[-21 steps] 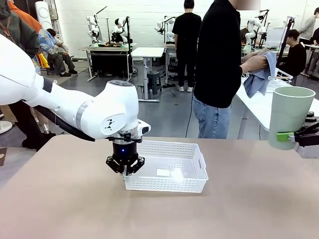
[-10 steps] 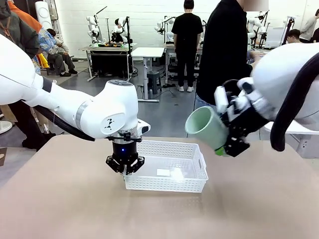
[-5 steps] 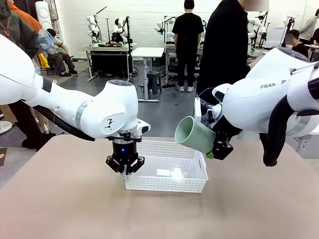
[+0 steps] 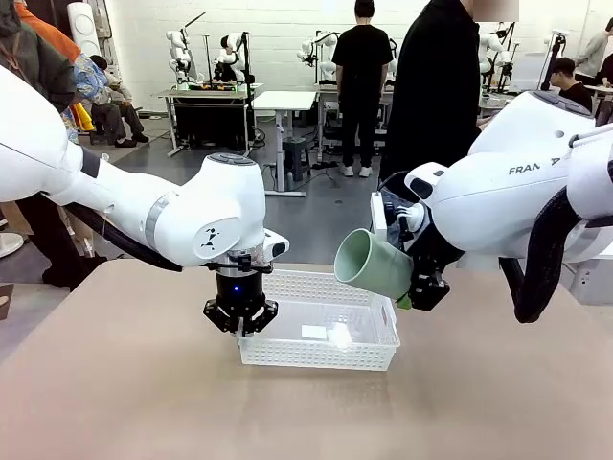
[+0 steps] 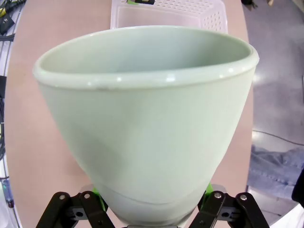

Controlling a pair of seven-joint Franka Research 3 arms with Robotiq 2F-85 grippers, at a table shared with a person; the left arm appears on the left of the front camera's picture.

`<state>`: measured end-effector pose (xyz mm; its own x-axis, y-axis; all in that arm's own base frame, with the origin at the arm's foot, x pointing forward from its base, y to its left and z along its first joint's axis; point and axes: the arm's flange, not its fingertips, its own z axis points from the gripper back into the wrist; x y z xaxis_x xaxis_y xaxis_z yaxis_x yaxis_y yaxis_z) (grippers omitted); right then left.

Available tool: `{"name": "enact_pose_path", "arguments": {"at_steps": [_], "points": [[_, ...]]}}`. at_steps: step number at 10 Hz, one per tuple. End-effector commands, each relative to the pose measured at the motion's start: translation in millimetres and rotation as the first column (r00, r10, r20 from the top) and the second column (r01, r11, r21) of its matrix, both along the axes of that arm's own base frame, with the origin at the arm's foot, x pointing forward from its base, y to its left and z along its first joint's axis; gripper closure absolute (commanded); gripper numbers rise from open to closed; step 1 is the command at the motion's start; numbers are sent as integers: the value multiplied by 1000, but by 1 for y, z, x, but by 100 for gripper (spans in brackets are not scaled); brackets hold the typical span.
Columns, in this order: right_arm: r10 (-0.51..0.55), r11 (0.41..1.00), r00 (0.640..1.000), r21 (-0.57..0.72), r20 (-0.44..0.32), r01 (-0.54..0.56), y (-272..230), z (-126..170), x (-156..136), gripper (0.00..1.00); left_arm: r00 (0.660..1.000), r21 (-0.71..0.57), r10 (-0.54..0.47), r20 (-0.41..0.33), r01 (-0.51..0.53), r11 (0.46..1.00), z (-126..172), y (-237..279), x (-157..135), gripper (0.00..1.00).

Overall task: Clean and organize the cups into the basket.
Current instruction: Pick up the Organizing basket and move it to the center of the table, then pick up the Reusable plastic cup from the right side of the table and place it inside the Organizing basket.

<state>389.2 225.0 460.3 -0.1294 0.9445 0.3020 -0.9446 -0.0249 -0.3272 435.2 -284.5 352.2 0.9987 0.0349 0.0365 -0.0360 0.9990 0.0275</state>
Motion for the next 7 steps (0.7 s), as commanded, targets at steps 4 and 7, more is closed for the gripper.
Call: {"name": "enact_pose_path", "arguments": {"at_steps": [4,7], "points": [[-32,985,991,-171,-129,10,60,5,-3,20,1000,5,-2,-2,2,1000,-2,-1,-1,100],[-98,960,973,-278,-209,37,79,-8,12,20,1000,5,-2,-2,2,1000,-2,-1,-1,100]]}}
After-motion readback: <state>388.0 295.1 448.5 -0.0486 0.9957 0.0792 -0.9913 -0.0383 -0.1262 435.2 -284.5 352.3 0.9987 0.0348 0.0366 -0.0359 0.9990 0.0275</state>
